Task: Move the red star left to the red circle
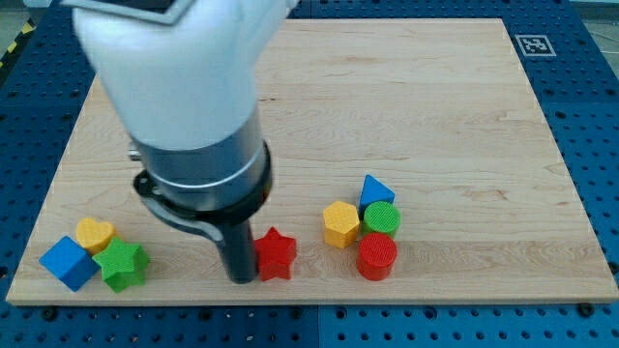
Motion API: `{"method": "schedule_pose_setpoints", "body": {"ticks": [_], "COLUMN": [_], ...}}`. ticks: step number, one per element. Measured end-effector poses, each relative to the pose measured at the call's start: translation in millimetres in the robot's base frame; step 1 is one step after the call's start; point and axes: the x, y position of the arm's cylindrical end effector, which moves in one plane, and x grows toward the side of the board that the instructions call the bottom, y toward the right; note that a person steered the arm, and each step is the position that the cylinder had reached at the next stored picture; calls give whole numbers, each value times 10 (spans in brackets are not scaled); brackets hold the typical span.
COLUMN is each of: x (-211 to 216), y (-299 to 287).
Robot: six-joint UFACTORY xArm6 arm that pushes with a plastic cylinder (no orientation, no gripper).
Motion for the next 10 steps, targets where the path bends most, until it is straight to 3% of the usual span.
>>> {"method": "schedule_pose_setpoints", "body": {"ticks": [3, 5, 6, 10], "x": [0, -38, -62, -238], "y": [346, -157, -98, 663]}}
